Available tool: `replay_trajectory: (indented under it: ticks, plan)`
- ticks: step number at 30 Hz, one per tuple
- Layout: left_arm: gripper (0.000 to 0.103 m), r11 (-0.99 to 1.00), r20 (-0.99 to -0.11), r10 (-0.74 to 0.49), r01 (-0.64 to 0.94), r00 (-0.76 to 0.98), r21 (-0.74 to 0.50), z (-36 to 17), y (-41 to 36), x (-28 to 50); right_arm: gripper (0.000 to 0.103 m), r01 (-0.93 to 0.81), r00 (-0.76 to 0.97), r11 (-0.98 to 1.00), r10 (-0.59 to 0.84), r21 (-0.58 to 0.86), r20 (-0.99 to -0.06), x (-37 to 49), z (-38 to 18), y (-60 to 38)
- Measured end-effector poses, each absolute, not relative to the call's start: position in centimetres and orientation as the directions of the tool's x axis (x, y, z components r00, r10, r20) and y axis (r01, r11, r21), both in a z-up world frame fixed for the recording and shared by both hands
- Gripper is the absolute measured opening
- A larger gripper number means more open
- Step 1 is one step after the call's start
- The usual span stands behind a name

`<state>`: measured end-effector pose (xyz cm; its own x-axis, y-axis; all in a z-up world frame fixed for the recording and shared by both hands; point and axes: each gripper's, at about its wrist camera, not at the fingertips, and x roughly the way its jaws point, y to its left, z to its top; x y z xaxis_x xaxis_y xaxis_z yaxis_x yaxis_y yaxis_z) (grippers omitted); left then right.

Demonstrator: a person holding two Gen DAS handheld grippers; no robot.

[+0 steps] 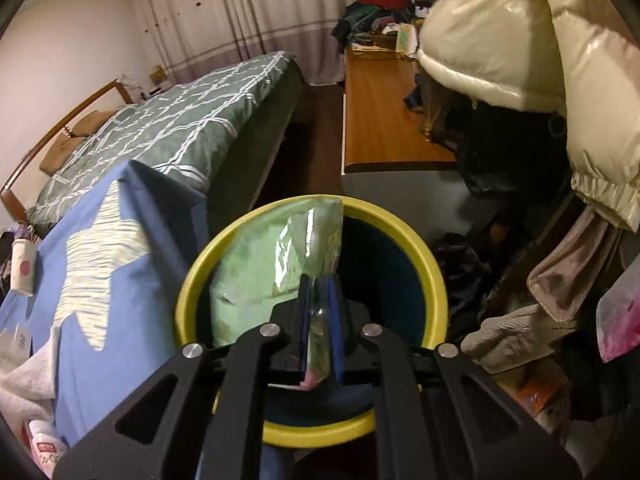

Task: Collect trash
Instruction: 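Carry the green bag with the right gripper over the yellow bin and release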

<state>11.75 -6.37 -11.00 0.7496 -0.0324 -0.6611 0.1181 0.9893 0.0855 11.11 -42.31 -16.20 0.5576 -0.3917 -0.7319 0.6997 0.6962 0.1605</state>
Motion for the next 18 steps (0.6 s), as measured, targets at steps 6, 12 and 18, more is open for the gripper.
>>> replay_trajectory:
  ticks: [6, 12, 18]
  plan:
    - [0.099, 0.989, -0.673, -0.035, 0.122, 0.739, 0.083, -11.5, -6.7, 12.3, 0.013, 0.711, 0.536, 0.683, -0.375, 0.166, -0.756, 11.9, -17.4, -43.6]
    - [0.099, 0.991, -0.681, -0.029, 0.111, 0.732, 0.076, -12.0, -6.4, 12.6, 0.024, 0.718, 0.535, 0.681, -0.405, 0.145, -0.742, 11.6, -16.8, -43.2]
    - [0.099, 0.996, -0.716, 0.003, 0.065, 0.698, 0.067, -13.5, -5.6, 13.8, 0.025, 0.691, 0.559, 0.709, -0.400, 0.142, -0.726, 11.0, -15.7, -41.8]
